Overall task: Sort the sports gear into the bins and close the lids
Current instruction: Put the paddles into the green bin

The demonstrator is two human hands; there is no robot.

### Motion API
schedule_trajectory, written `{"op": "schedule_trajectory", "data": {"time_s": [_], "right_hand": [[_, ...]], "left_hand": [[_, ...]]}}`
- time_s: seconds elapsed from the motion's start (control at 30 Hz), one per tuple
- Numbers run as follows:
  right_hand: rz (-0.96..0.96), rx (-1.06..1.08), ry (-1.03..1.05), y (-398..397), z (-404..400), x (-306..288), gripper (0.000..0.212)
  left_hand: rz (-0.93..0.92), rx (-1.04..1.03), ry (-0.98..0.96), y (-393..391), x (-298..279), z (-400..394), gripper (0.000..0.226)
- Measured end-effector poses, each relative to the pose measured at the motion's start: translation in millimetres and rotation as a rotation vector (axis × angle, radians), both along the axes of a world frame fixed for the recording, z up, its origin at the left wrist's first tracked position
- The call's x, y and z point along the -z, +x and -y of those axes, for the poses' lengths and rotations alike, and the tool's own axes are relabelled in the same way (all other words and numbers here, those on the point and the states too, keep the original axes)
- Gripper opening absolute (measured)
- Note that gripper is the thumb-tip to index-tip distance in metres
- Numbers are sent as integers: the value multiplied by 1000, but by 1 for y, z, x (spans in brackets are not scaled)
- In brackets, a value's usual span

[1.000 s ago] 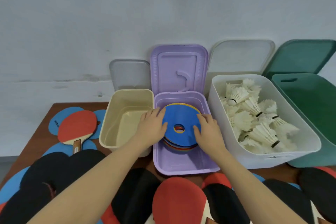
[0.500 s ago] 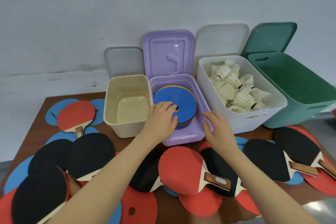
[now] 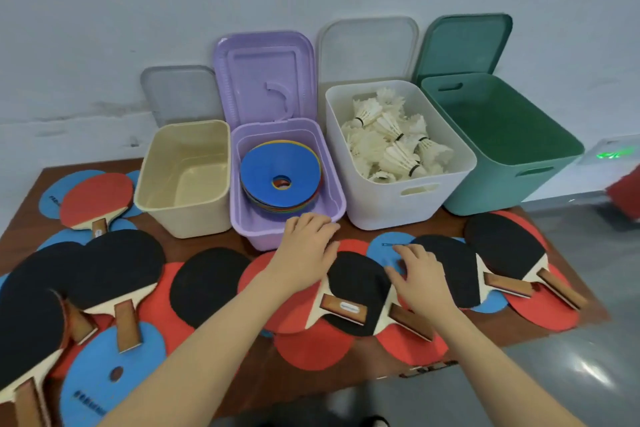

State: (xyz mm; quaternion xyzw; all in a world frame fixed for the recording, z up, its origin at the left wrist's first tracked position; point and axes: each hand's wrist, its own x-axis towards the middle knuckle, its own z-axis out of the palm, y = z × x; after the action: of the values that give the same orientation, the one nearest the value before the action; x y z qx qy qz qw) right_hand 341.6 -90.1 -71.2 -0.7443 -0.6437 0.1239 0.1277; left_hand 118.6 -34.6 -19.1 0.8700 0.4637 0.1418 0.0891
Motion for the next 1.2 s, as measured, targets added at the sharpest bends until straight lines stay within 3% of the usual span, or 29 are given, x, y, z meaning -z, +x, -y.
{"op": "schedule_trajectory", "data": {"time_s": [0.1, 0.27, 0.37, 0.6, 0.83, 1.0, 1.2], "right_hand": [[65, 12, -122, 44, 14, 13, 61], [109, -34, -319, 110, 25, 28, 108], [152, -84, -364, 142, 26, 33, 120], [238, -171, -295, 176, 29, 45, 112], [123, -135, -217, 170, 34, 55, 103], [68, -104, -225, 166, 34, 52, 97], [-11, -26, -219, 137, 43, 47, 104]], "left_hand": [[10, -3, -58, 41, 14, 14, 43], [-62, -123, -296, 106, 47, 39, 45], [-135, -125, -403, 140, 60, 44, 51], [-238, -95, -565, 187, 82, 32, 65], [82, -195, -613, 191, 89, 32, 58], [201, -233, -571, 191, 81, 34, 53], [3, -236, -489, 176, 81, 28, 56]]}}
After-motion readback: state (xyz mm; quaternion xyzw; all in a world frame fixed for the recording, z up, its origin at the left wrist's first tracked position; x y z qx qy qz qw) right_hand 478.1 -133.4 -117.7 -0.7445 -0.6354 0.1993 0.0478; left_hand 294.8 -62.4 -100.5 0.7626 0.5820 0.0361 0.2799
